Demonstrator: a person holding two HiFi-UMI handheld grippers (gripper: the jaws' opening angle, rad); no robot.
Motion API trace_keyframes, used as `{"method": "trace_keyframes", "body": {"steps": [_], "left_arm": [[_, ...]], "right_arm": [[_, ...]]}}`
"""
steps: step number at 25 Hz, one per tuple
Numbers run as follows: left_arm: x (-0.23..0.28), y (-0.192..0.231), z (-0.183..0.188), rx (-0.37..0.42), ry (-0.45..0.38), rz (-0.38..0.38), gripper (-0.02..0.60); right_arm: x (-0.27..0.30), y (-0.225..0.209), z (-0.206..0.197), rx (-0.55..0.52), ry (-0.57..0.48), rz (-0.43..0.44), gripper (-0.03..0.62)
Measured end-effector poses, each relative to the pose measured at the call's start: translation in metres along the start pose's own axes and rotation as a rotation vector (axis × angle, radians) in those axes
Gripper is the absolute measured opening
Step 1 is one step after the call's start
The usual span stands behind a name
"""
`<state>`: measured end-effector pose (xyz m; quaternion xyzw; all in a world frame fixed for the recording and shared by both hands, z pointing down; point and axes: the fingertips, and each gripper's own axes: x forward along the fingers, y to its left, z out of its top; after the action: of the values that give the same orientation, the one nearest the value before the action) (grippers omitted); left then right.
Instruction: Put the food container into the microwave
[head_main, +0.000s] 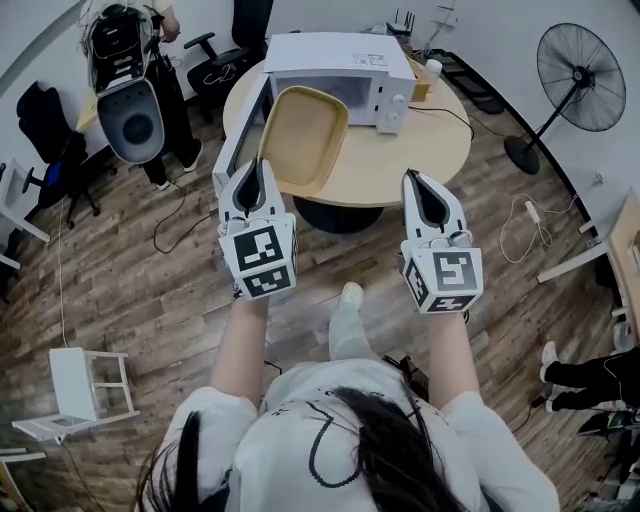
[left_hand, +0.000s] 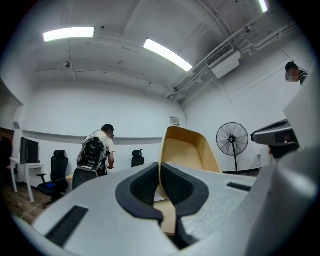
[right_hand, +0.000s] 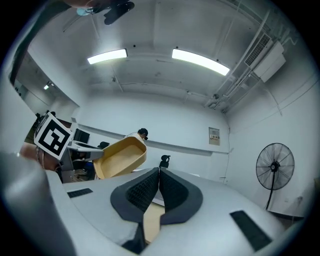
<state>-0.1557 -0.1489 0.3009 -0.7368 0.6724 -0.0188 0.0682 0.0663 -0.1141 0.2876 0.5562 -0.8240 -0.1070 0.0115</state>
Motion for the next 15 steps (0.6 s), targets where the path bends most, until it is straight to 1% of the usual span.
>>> {"method": "trace_keyframes", "body": {"steps": [4,8,12,15], "left_arm": [[0.049,-0.002,-0.01,-0.003,0.036,0.009,0.018],[0.1,-0.003,-0.026,-0.023,0.089,0.027,0.018],[0.148,-0.005,-0.044,-0.035,0.14,0.042,0.018],[0.181,-0.005,-0.059,-0.046,0.183,0.051,0.018]], "right_arm": [[0.043,-0.025,-0.012,0.021,0.0,0.006,0.028],[0.089,-0.052,-0.024,0.041,0.008,0.018,0.028],[0.138,-0.077,-0.038,0.024,0.024,0.033,0.028],[0.173,-0.091,-0.048,0.031,0.033,0.053,0.028]]}}
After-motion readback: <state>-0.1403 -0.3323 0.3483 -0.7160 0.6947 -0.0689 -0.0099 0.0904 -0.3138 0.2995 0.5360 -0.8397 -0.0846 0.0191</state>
